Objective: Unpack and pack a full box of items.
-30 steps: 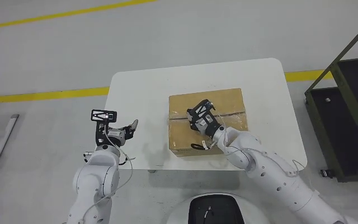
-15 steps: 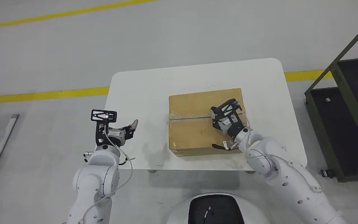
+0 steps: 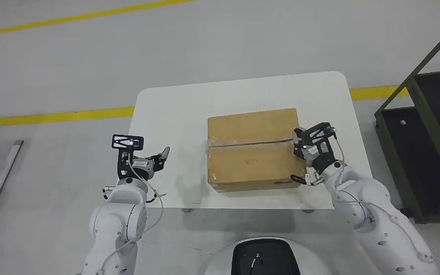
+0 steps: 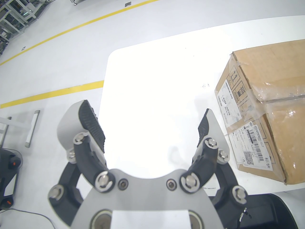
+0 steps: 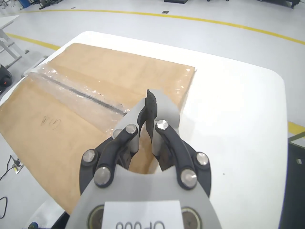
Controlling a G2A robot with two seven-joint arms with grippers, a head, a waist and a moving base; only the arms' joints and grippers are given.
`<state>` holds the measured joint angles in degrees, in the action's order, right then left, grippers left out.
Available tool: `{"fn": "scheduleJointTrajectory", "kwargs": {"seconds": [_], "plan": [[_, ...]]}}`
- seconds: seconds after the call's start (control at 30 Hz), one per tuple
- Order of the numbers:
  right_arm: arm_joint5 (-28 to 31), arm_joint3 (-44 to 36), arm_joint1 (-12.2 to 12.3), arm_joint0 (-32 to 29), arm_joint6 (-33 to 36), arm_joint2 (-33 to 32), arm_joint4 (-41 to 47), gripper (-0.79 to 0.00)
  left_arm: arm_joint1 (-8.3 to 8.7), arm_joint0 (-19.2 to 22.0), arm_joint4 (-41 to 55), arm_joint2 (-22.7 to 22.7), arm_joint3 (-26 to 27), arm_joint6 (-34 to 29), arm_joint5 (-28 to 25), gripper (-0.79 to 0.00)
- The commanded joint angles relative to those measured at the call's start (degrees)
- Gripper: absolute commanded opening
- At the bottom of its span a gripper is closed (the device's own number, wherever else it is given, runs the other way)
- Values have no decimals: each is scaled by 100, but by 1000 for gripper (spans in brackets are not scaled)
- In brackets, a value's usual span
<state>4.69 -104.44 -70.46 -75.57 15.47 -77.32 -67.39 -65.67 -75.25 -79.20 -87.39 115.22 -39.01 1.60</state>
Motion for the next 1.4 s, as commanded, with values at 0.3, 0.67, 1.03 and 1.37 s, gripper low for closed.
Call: {"fn": "scheduleJointTrajectory", "kwargs": {"seconds": [0.3, 0.67, 1.03, 1.37], "plan": [[580, -169, -215, 1007, -473, 1582, -391, -785, -12, -230, 10, -338, 23, 281, 291, 0], [-284, 1678, -776, 2313, -912, 3185, -406, -785, -26, -384, 4, -602, 64, 313, 394, 0], [-680, 1691, -706, 1685, -939, 2621, -536, -785, -52, -287, -44, -449, -4, 300, 238, 0], [-842, 1028, -518, 791, -879, 1686, -651, -785, -70, -102, -64, -313, -108, 248, 63, 0]]}}
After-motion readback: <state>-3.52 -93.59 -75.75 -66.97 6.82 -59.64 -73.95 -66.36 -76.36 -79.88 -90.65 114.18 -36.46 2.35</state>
